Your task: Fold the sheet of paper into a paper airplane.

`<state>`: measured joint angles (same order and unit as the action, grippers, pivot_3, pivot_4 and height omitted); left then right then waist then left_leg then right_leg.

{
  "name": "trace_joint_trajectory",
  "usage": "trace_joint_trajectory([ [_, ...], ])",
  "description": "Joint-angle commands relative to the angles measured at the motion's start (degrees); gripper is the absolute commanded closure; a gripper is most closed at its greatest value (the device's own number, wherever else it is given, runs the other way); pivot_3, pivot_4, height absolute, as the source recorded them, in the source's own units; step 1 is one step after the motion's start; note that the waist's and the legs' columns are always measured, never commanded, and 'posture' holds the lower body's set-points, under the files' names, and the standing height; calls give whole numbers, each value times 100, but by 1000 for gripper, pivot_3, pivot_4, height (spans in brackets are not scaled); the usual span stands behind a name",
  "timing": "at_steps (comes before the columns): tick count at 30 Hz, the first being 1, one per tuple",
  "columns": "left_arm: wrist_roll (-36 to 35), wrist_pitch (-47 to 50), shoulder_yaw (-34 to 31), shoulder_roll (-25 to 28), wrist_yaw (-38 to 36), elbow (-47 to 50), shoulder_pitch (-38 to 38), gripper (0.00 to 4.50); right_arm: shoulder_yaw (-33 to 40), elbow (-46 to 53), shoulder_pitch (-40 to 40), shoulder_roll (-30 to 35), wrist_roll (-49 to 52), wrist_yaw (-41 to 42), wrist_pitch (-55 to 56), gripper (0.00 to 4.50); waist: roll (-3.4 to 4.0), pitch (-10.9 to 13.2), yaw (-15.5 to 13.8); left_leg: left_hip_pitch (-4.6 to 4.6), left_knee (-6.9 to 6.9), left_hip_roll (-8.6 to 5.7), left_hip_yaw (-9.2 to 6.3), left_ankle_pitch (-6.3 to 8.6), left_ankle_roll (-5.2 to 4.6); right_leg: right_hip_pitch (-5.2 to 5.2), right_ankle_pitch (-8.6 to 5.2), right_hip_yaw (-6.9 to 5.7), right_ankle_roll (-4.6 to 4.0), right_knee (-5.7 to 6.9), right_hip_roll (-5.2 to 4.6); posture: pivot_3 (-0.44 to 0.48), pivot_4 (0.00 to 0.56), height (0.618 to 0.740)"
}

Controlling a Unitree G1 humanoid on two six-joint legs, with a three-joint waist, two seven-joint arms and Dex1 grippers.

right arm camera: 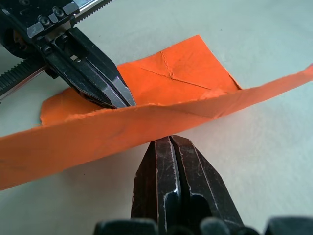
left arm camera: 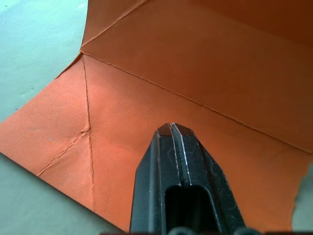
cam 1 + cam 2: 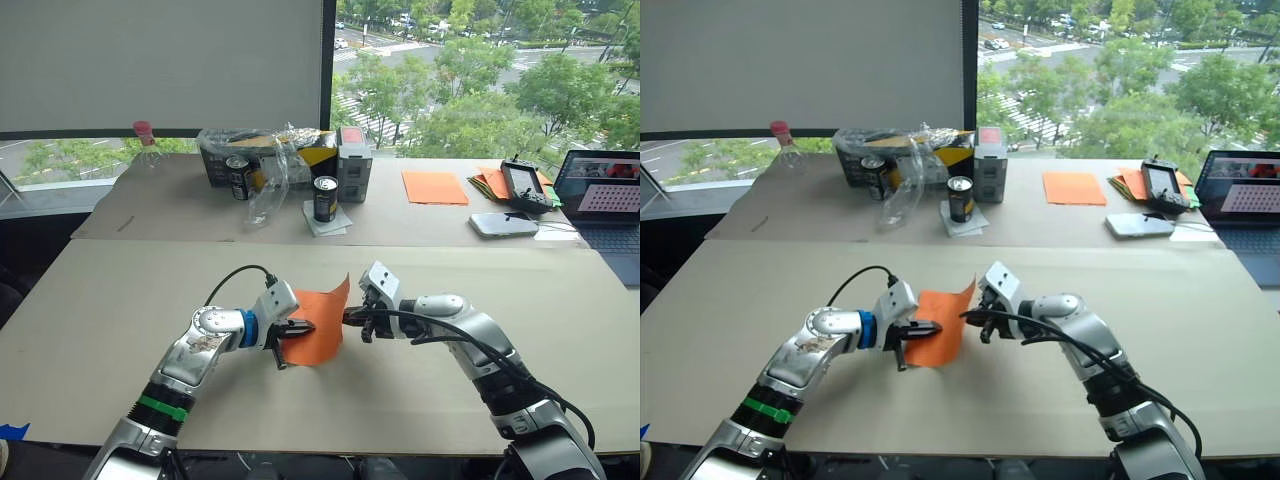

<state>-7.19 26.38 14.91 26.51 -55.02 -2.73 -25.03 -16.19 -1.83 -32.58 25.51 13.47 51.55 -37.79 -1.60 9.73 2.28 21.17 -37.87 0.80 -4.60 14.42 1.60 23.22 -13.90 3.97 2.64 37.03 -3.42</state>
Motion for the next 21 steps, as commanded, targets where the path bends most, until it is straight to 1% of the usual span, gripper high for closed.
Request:
trace_joint_trajectory([
  [1, 84, 72, 238, -68, 20, -115, 127, 4500, 109, 154, -72, -19, 27, -4, 132, 4481, 0, 0, -2, 0, 0, 0, 0, 0, 0, 0, 0, 0, 0, 0, 0, 0, 150, 730],
  [7, 115, 9, 250, -52, 12, -218, 188, 4500, 81, 271, -66, -318, 159, -61, 76, 4481, 1, 0, 12, -1, 0, 1, -1, 0, 0, 0, 0, 0, 0, 0, 1, 0, 150, 730],
  [13, 111, -34, 170, 5, 43, -283, 247, 4500, 3, -177, -65, -668, 17, -133, 285, 4481, 2, -1, 14, -1, 0, 1, -1, 0, 0, 0, 0, 0, 0, 1, 1, 0, 150, 730],
  [21, 47, 9, -178, 289, 102, -144, 438, 4500, -94, -651, -197, -701, -197, -75, 552, 4481, 3, -2, 72, -8, 5, 5, -1, 0, 0, 0, 0, 0, 0, 3, 4, 0, 150, 730],
])
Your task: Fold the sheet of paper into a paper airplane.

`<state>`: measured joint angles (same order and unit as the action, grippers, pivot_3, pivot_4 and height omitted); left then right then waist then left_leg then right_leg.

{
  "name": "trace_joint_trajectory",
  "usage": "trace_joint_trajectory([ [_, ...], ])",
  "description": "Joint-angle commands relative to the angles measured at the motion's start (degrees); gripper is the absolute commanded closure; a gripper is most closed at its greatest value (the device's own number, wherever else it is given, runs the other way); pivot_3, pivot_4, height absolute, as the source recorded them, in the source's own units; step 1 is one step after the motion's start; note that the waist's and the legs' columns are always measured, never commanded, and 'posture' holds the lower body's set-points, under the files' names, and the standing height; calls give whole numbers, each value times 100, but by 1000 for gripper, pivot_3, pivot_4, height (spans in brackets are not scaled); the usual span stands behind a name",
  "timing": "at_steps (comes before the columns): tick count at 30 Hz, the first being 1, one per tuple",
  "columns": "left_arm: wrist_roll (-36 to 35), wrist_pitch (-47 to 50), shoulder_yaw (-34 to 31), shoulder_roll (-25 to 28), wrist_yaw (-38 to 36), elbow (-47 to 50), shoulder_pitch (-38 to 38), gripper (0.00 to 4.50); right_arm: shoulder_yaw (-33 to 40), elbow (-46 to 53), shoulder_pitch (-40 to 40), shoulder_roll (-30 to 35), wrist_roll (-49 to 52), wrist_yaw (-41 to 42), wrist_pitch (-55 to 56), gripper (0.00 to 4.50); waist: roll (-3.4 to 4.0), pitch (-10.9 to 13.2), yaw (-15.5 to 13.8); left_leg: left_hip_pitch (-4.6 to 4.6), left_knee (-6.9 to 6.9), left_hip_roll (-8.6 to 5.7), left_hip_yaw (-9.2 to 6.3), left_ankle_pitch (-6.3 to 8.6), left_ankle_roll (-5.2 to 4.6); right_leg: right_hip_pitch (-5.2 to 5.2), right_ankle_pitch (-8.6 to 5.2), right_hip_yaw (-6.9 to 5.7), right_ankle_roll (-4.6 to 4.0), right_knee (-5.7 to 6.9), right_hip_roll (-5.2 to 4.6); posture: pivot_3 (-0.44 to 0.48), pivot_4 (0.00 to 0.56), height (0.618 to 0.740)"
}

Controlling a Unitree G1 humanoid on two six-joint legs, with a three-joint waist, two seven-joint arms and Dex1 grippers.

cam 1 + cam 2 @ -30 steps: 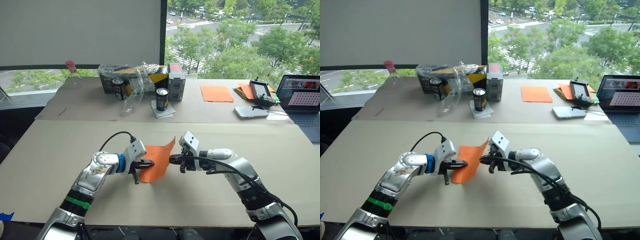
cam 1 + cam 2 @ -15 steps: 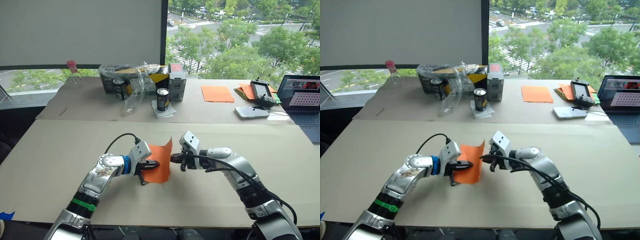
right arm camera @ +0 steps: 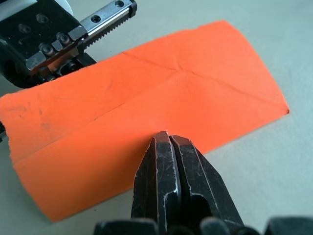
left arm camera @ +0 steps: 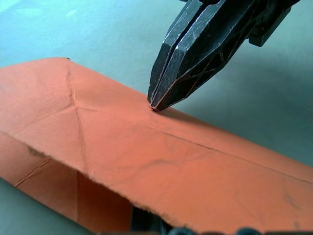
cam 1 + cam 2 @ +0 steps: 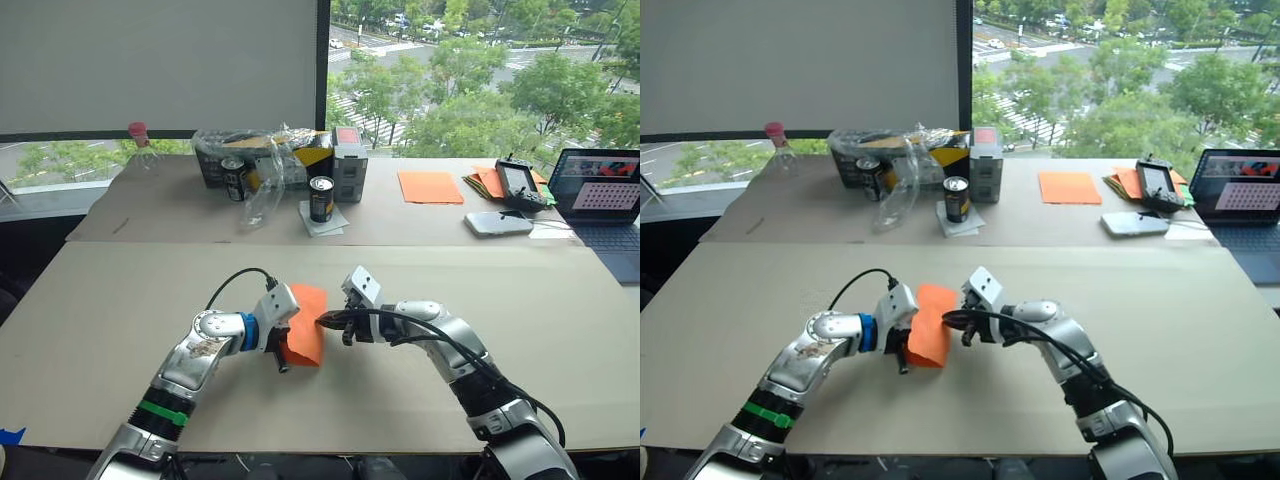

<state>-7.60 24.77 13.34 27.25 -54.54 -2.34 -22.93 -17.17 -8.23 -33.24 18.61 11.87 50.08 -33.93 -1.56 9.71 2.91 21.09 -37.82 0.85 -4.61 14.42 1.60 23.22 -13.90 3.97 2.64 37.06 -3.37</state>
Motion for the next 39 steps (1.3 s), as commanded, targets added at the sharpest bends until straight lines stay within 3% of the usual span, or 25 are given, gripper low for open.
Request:
trace_joint_trajectory([
  [1, 74, 175, -70, 262, 65, -169, 248, 4500, -8, -41, -139, -12, -48, 89, 181, 4481, 0, 0, 16, -1, 1, 1, 0, 0, 0, 0, 0, 0, 0, 2, 1, 0, 150, 730],
  [14, -456, 519, -972, 705, 210, 90, 355, 4500, -130, -651, -313, -292, -241, 218, 528, 4481, 1, 1, 121, -1, 4, 4, -1, 0, 0, 6, 0, 0, -1, 4, 3, 0, 150, 730],
  [26, -518, 594, -726, 385, 375, 214, 378, 4500, -539, -725, -439, -314, -916, 154, 1036, 4481, 2, 1, 102, 1, 4, 1, -1, 0, 1, 6, 1, 0, -1, 4, 0, 0, 150, 730],
  [39, -482, 553, -688, 470, 369, 239, 531, 4500, -815, -404, -569, -427, -1386, 95, 1252, 4481, 2, 1, 103, 3, 5, 0, -1, 1, 1, 7, 1, 0, -1, 2, -1, 0, 150, 730],
])
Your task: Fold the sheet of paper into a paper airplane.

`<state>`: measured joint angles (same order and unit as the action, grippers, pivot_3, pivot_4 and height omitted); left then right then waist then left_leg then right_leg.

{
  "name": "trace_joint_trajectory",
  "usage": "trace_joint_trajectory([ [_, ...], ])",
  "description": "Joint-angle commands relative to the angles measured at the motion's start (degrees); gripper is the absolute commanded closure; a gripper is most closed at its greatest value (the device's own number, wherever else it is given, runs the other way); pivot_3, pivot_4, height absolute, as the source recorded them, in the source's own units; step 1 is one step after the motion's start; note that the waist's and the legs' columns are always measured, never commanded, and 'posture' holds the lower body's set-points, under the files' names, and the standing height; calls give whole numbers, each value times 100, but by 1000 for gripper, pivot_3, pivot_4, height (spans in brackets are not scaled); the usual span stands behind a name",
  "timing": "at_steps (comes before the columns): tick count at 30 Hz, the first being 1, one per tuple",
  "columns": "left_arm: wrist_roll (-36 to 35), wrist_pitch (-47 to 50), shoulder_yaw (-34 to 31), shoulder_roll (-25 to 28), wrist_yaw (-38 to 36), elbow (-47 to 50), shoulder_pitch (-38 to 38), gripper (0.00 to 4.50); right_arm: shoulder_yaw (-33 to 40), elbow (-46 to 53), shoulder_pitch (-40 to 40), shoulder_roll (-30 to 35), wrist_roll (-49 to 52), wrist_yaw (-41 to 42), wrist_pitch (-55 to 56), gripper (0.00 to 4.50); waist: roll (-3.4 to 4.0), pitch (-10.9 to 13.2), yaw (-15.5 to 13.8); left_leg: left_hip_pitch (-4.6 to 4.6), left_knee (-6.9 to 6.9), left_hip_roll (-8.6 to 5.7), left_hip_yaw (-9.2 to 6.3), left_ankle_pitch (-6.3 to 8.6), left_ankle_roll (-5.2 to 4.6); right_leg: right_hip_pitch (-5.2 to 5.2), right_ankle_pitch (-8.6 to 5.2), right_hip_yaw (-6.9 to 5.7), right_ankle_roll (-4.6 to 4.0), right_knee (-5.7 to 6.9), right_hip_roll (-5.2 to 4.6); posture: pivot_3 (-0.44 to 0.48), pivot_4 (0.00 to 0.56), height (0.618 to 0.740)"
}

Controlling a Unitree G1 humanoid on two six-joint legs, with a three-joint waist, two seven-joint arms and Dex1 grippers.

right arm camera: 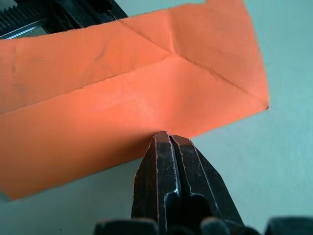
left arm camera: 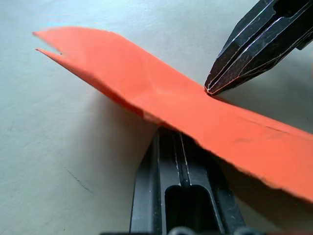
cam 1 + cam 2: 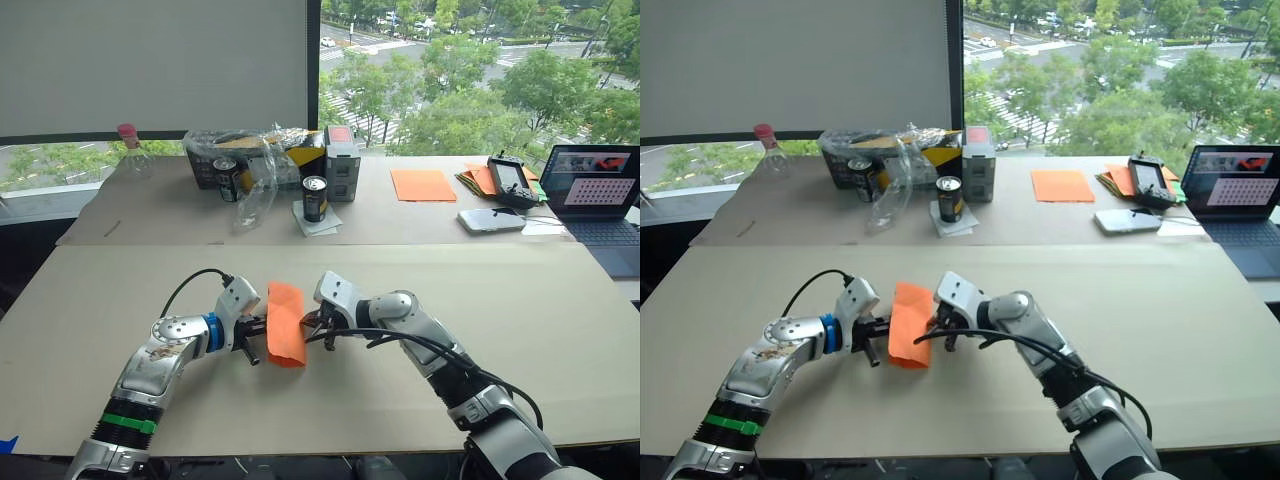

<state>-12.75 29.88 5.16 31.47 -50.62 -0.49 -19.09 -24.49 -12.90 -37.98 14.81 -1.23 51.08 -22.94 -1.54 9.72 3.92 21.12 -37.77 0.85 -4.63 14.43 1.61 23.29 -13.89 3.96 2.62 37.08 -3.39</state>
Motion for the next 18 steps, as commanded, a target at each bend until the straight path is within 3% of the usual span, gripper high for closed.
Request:
trace_joint_trajectory([
  [1, 33, 45, 131, 53, -23, 65, 154, 4500, -64, 63, -107, -49, -81, 0, 178, 4481, 0, 0, 4, 0, 0, 0, 0, 0, 0, 0, 0, 0, 0, 0, 0, 0, 150, 730],
  [10, 10, 71, 107, 104, -22, 155, 263, 4500, 121, 369, -470, -107, 5, 58, 218, 4481, 1, 1, 0, 2, 2, 1, -1, 0, 0, 6, 0, 0, 0, 1, 0, 0, 150, 730],
  [18, -4, 103, 144, 69, 6, 191, 225, 4500, 152, 80, -215, -160, 55, 112, 237, 4481, 2, 2, -9, 5, 3, -1, -1, 0, 0, 7, 0, 0, 0, 0, -2, 0, 150, 730],
])
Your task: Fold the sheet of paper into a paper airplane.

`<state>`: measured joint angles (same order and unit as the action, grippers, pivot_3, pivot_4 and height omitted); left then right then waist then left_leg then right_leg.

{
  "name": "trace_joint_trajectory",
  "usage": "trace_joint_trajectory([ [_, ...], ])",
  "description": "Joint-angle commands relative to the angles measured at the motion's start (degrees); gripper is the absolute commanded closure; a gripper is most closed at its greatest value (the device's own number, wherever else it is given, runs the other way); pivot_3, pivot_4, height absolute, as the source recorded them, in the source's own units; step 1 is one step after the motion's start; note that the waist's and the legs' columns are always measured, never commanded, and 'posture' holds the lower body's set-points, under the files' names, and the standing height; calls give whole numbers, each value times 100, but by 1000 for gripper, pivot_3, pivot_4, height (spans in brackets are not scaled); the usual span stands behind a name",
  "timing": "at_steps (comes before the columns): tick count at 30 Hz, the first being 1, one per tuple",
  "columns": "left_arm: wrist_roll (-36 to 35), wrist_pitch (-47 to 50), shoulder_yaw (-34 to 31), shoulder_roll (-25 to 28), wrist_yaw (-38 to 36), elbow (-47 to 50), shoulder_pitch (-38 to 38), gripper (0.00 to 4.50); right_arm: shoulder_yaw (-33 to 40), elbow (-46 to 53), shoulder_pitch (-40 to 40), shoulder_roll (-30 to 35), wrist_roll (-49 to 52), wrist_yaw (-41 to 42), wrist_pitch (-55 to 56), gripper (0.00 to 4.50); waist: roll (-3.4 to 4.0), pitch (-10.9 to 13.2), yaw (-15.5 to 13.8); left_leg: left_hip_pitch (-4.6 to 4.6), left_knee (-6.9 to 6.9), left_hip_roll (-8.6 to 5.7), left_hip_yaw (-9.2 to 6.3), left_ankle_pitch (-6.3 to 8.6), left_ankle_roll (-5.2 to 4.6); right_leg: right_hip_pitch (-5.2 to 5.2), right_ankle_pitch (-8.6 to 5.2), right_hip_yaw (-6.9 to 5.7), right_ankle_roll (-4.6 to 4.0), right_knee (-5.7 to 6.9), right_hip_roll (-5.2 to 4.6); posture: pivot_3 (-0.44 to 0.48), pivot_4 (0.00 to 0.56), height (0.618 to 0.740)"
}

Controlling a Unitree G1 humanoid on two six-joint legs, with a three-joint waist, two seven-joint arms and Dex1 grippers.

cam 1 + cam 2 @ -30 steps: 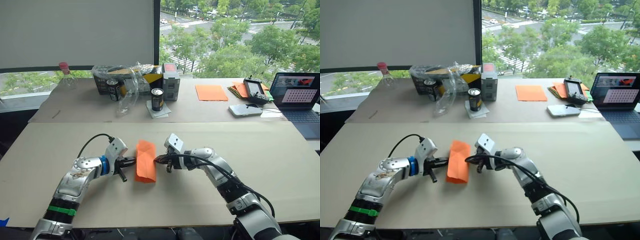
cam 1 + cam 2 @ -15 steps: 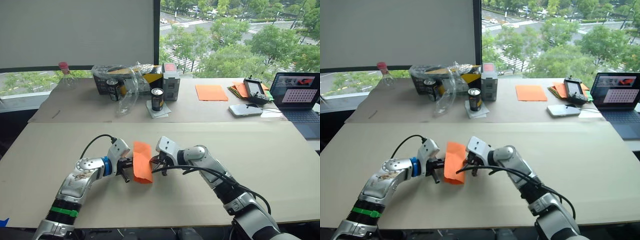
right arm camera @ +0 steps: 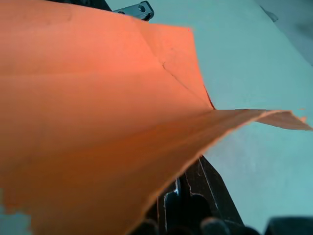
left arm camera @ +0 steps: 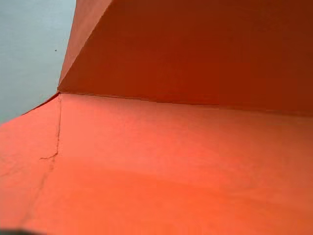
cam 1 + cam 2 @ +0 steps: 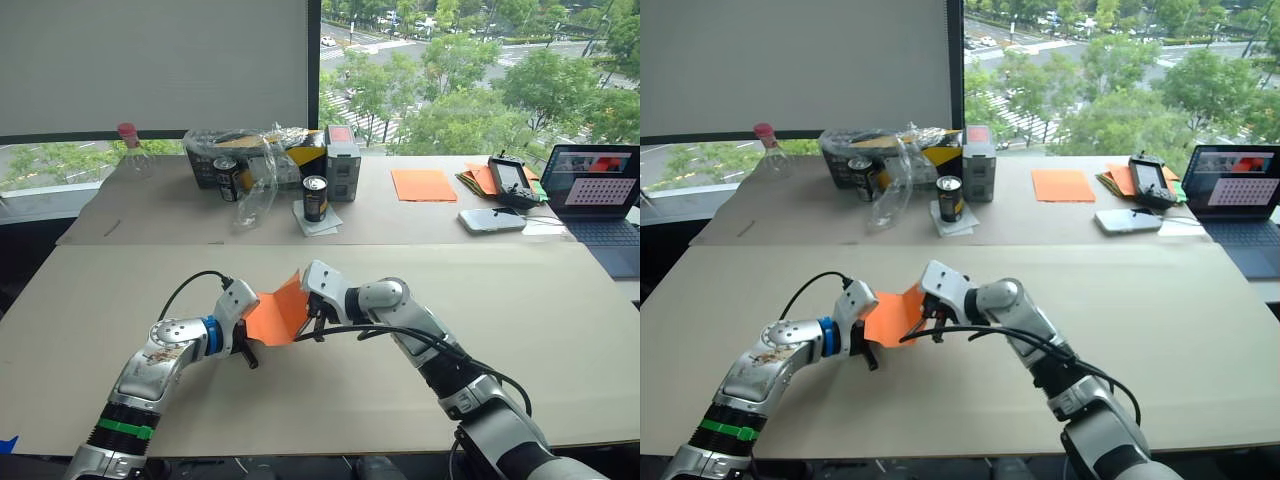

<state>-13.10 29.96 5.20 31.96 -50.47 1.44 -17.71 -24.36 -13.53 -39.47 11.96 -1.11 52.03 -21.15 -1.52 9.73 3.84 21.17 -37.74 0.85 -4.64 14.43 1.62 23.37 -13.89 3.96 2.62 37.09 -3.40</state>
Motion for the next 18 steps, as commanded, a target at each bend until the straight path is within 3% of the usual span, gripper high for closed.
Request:
trace_joint_trajectory([
  [1, 28, 98, 144, 19, -7, 1, 84, 4500, 157, 164, -60, 172, 31, 29, 35, 4481, 1, 1, -1, 2, 0, -2, 1, 0, 0, 1, 0, 0, 0, 0, -2, 0, 150, 730],
  [7, -58, 92, 49, 229, -163, 96, 149, 4500, 573, 516, 162, 1067, 91, 127, -386, 4481, 1, 1, -12, 2, 0, -2, 1, 0, 0, 1, 0, 0, 0, -2, -2, 0, 150, 730],
  [11, -138, 56, -454, 928, -367, 110, 528, 4500, 709, 866, 360, 1456, 222, 277, -618, 4481, 0, 1, 64, 5, 4, 0, 7, 0, -1, 9, 0, 4, 0, -5, -1, 0, 150, 730],
  [18, -369, -117, -1485, 1903, -541, -106, 1025, 4500, 703, 1035, 494, 1504, 334, 334, -802, 4481, 1, 2, 142, 19, 52, 12, 7, -7, -2, 70, 3, 7, -15, 14, 11, 0, 150, 730],
])
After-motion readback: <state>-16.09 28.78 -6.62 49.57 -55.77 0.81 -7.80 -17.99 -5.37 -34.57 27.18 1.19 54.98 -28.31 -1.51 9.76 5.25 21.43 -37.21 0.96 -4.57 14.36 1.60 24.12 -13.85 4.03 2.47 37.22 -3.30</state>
